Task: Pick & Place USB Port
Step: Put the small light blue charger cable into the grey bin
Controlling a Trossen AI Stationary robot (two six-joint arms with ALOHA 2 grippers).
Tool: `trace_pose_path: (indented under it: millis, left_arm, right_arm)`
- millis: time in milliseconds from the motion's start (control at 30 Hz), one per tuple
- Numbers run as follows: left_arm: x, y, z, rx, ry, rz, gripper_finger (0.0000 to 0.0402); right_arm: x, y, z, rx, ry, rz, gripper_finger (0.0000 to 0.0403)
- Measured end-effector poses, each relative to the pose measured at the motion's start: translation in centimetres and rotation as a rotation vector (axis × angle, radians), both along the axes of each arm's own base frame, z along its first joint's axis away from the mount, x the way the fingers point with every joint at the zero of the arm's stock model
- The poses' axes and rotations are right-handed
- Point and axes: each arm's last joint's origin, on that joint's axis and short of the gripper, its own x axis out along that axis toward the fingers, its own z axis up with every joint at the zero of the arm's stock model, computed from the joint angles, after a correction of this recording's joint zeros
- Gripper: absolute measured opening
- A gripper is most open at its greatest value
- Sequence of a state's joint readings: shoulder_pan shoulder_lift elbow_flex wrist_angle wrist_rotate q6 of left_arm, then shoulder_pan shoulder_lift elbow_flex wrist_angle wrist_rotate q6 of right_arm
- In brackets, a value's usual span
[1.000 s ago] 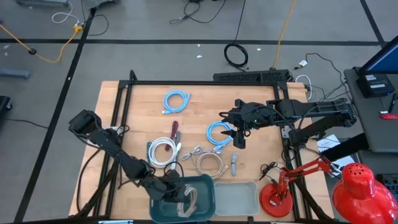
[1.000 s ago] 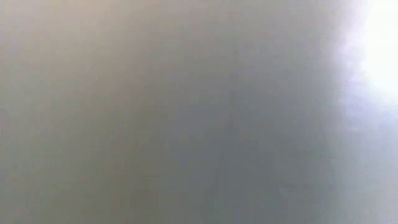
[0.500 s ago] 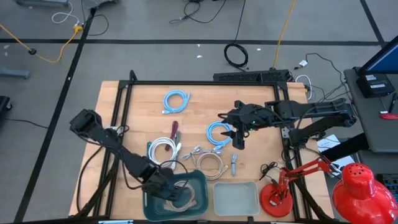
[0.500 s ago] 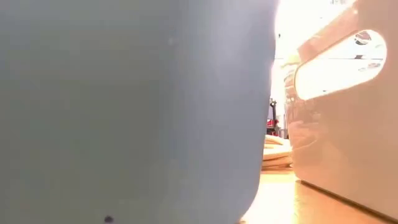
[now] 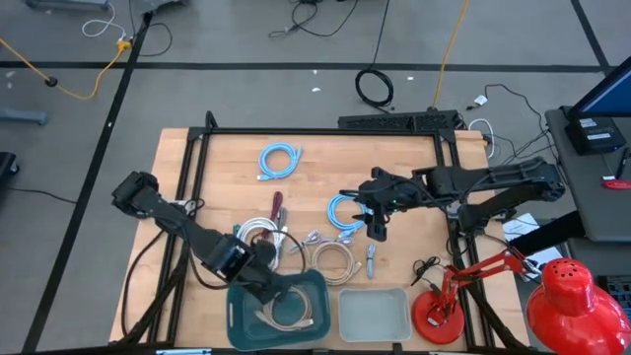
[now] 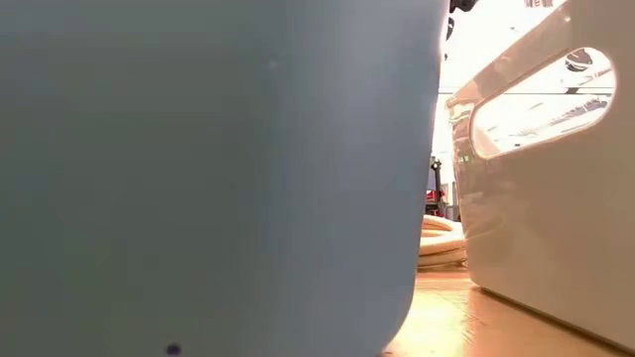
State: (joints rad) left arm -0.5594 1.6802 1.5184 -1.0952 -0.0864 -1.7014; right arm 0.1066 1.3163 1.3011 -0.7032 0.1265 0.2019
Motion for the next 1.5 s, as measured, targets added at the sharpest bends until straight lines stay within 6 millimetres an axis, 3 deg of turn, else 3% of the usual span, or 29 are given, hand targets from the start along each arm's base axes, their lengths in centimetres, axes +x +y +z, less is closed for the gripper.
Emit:
trace_pose_path:
  millis: [200, 500, 700, 900, 1000, 1300, 1500]
  left_arm:
    - [-1.1, 1.4, 0.9, 0.179, 0.072, 0.091, 0.0198]
    - [-1.0, 4.2, 0.5, 0.301, 0.193, -0.038, 0.0198]
    - [-1.0, 7.8, 0.6, 0.364, 0.358, -0.062, 0.0198]
    - [-0.5, 10.9, 1.0, 0.420, 0.335, -0.145, 0.0198]
    - [-0.2, 11.7, 0.9, 0.460, 0.345, -0.203, 0.0198]
    - [-0.1, 12.0, 0.9, 0.451, 0.355, -0.277, 0.0198]
    - [-0.2, 11.1, 0.9, 0.474, 0.336, -0.290, 0.0198]
  right_arm:
    - [0.1, 0.4, -2.0, 0.053, 0.019, -0.006, 0.0212]
    - [0.7, 1.8, -6.4, 0.198, -0.093, 0.041, 0.0212]
    - [0.8, 1.8, -7.0, 0.231, -0.142, 0.066, 0.0212]
    - [1.1, 1.5, -6.9, 0.132, -0.140, 0.024, 0.0212]
    - [1.0, 1.3, -8.3, 0.117, -0.035, -0.035, 0.0212]
    - [1.2, 2.6, -13.0, 0.217, 0.296, -0.053, 0.0212]
    - [0.9, 4.4, -13.7, 0.301, 0.365, -0.013, 0.0212]
